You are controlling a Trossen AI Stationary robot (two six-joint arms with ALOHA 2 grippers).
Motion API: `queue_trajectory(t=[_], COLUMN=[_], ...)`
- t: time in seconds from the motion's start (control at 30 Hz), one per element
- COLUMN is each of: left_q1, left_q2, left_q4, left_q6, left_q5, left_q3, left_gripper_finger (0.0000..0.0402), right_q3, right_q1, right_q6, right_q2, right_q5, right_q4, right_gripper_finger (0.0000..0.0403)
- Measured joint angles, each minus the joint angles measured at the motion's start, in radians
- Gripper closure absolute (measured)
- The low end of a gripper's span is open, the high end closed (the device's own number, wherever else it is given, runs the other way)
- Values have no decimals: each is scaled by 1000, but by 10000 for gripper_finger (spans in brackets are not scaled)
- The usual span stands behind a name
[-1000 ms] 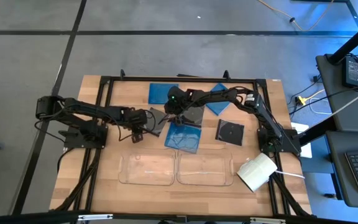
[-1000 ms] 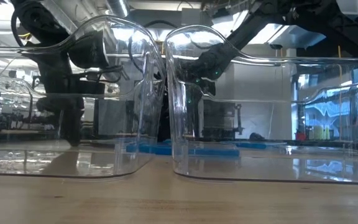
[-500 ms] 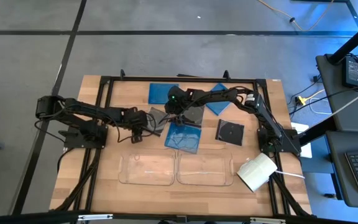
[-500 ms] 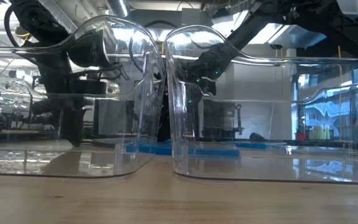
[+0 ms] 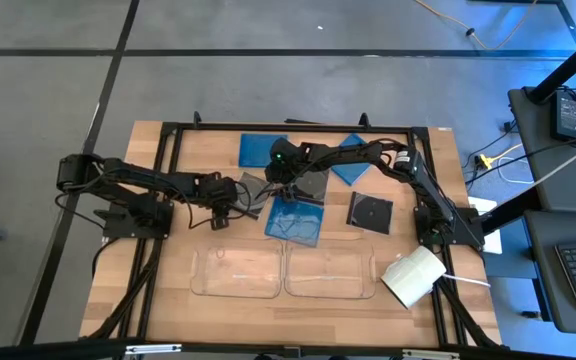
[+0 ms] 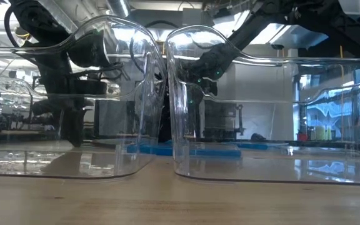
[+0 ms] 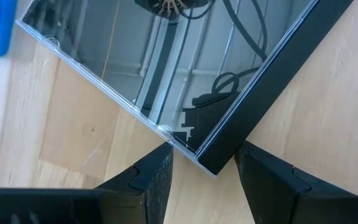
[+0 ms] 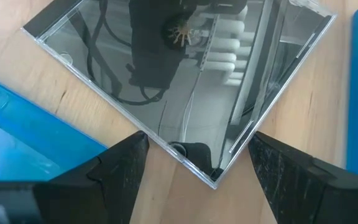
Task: Pick & place jewel cases by type
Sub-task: Put the left black CD case into the left transparent bin
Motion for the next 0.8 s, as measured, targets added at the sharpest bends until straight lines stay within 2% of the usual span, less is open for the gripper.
queue_trajectory(t=[0.27, 0.8], left_q1=[0, -1], left_q2=[-55, -63], left_q4=[-17, -23], left_q6=[12, 52], left_q5=[-19, -65], left_q3=[-1, 3], left_gripper_finger=[231, 231], right_q3=[0, 0], right_q1=[0, -1], right_q6=[2, 4], right_q2=[0, 0], right_q5=[1, 1], right_q4=[-2, -4], right_gripper_finger=[119, 119])
